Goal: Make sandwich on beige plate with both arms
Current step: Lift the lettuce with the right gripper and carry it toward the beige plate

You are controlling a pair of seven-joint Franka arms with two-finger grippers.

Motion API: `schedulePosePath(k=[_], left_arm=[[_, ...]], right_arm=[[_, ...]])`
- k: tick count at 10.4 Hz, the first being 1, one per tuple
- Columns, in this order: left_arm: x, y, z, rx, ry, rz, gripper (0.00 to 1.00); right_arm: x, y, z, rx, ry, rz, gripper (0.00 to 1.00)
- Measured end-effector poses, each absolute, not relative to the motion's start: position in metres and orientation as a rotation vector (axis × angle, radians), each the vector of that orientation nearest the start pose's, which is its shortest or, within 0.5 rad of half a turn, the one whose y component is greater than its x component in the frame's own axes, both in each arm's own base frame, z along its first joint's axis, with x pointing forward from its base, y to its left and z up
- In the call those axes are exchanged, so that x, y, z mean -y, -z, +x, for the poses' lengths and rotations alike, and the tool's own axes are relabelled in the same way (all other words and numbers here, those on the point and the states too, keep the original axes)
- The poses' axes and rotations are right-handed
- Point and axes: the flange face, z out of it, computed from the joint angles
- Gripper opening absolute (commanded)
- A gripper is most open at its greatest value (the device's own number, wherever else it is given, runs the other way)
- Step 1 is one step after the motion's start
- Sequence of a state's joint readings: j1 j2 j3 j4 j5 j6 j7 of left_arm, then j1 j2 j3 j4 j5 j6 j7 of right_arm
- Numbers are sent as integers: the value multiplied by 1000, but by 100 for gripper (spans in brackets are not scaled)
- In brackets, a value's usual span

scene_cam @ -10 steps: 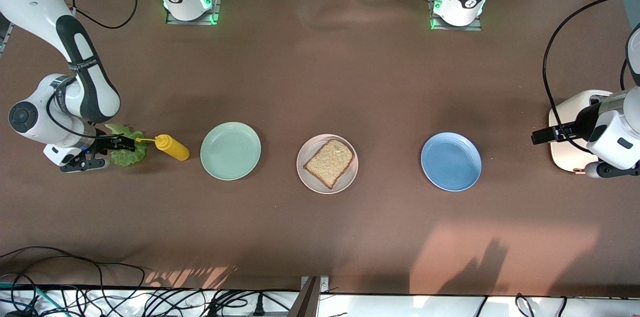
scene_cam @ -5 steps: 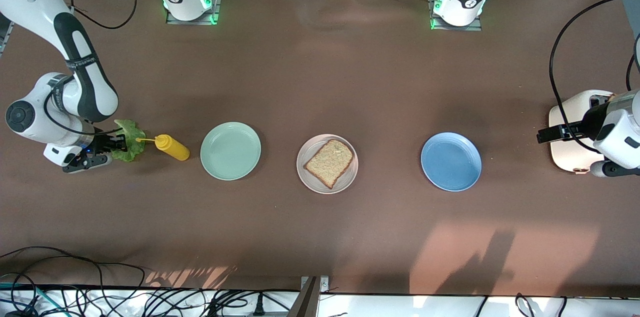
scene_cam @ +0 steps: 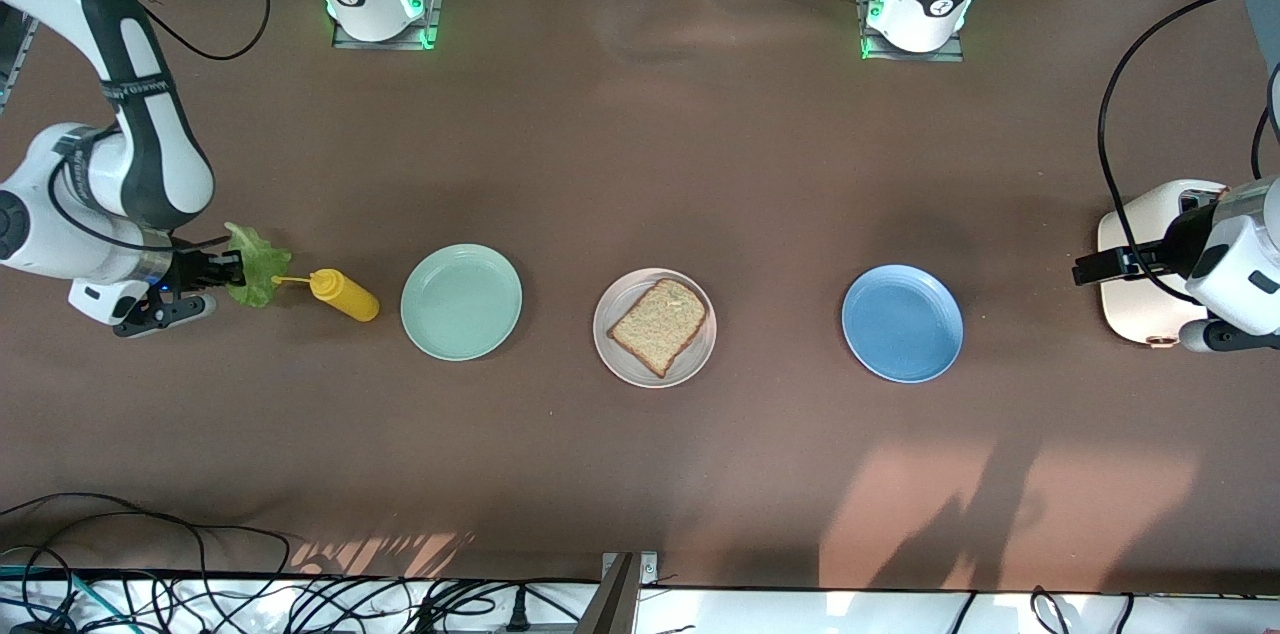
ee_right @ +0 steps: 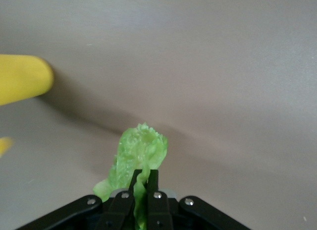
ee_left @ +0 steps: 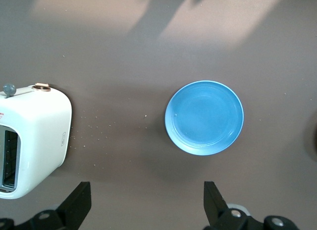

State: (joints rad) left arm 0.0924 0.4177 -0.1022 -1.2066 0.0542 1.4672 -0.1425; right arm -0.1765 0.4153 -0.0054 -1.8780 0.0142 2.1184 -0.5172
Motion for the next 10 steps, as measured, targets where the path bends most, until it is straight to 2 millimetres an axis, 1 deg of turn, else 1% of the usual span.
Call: schedulePosePath(k=[3, 5, 7, 9, 10], left_arm=[[-14, -532, 661, 216, -240, -3101, 100], [-13, -532, 661, 214, -240, -3102, 100], [-13, -532, 661, 214, -240, -3102, 100], [-13, -532, 661, 213, -239, -3102, 100], [-13, -532, 661, 213, -239, -3102, 100]], right_arm=[[94, -342, 618, 537, -342, -2971, 0], [76, -373, 624, 551, -377, -2918, 0], [52, -397, 630, 554, -387, -2881, 0], [20, -415, 635, 503, -390, -2902, 0], [8, -422, 638, 468, -377, -2910, 0]])
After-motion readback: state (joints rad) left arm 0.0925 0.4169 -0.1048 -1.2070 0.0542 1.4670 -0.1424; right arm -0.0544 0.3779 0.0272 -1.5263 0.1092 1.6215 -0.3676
